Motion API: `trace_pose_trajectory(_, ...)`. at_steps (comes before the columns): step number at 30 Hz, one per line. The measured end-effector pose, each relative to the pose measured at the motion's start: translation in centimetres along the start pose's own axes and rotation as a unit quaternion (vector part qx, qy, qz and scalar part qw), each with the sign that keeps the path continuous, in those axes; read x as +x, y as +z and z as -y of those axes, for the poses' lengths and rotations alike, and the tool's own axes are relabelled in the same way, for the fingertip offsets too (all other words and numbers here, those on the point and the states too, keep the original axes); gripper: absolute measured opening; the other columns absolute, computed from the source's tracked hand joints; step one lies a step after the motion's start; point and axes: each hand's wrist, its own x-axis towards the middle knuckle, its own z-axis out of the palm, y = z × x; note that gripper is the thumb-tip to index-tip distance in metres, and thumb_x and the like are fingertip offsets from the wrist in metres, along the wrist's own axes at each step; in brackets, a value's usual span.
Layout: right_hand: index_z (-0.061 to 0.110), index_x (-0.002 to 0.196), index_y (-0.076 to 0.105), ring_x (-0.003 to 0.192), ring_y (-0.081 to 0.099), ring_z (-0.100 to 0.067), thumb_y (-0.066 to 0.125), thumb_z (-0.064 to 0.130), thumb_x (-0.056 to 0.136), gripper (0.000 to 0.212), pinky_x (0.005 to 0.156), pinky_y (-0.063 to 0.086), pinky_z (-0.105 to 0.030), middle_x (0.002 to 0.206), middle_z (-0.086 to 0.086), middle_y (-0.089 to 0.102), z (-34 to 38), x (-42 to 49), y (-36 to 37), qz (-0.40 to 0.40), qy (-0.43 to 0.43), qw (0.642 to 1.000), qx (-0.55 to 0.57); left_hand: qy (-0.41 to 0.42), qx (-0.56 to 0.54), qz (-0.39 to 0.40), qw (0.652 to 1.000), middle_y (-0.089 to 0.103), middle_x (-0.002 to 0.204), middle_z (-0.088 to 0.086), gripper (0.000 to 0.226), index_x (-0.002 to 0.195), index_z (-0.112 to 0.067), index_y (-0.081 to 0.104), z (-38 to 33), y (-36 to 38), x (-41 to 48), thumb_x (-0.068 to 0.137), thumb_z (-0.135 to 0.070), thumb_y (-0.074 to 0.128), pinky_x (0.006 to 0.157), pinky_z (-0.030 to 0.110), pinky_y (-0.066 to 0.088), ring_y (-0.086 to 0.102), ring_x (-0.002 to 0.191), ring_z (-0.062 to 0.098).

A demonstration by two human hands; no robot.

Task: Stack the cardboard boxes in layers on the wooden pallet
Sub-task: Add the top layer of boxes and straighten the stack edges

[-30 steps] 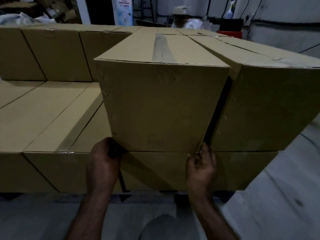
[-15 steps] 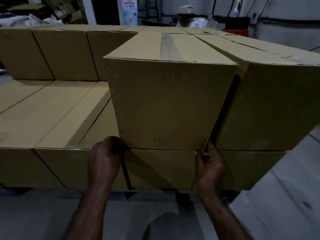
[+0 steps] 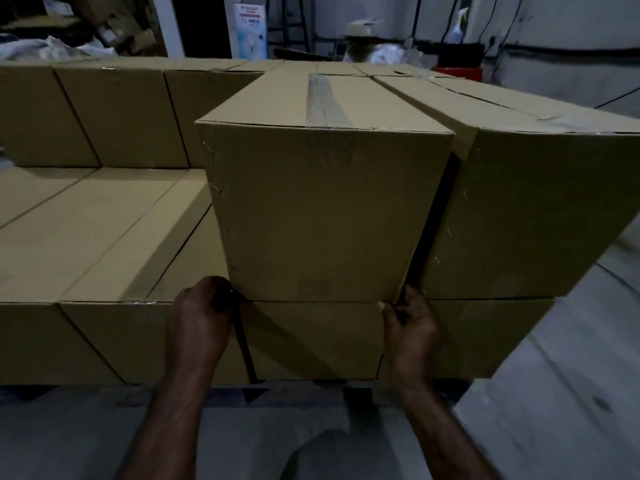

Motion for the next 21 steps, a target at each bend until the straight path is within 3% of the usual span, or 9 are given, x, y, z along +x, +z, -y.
trace_pose_trajectory(3, 0.011, 0.128, 0.064, 0.099, 0.067, -0.028, 0.076, 0.007, 0.086, 0.044, 0.091, 0.055, -0.049, 0.112, -0.01, 0.072, 0.1, 0.2, -0.22, 0.006, 0.008, 1.0, 0.006, 0.011, 0.018, -0.004, 1.0, 0.069, 0.082, 0.009, 0.012, 0.093, -0.015, 0.072, -0.12, -0.11, 0.1, 0.083, -0.01, 0.075, 0.052, 0.023, 0.035, 0.057, 0.066, 0.02)
trace_pose_trajectory(8, 0.015, 0.122, 0.067, 0.096, 0.067, -0.023, 0.077, 0.01, 0.085, 0.039, 0.088, 0.056, -0.046, 0.11, -0.004, 0.071, -0.07, 0.55, -0.35, 0.012, 0.008, 1.0, -0.005, 0.001, -0.001, 0.005, 1.0, 0.069, 0.082, 0.007, 0.011, 0.091, -0.021, 0.07, 0.37, -0.05, 0.24, 0.085, -0.012, 0.073, 0.058, 0.036, 0.054, 0.063, 0.07, 0.026)
trace_pose_trajectory(21, 0.013, 0.121, 0.068, 0.095, 0.067, -0.024, 0.077, 0.009, 0.085, 0.037, 0.086, 0.057, -0.046, 0.11, -0.005, 0.071, -0.72, 0.45, -0.4, 0.007, -0.039, 0.999, -0.009, 0.011, -0.004, 0.017, 1.0, 0.069, 0.084, 0.008, 0.016, 0.094, -0.018, 0.071, 0.61, -0.38, 0.18, 0.082, -0.009, 0.075, 0.058, 0.031, 0.051, 0.064, 0.072, 0.025)
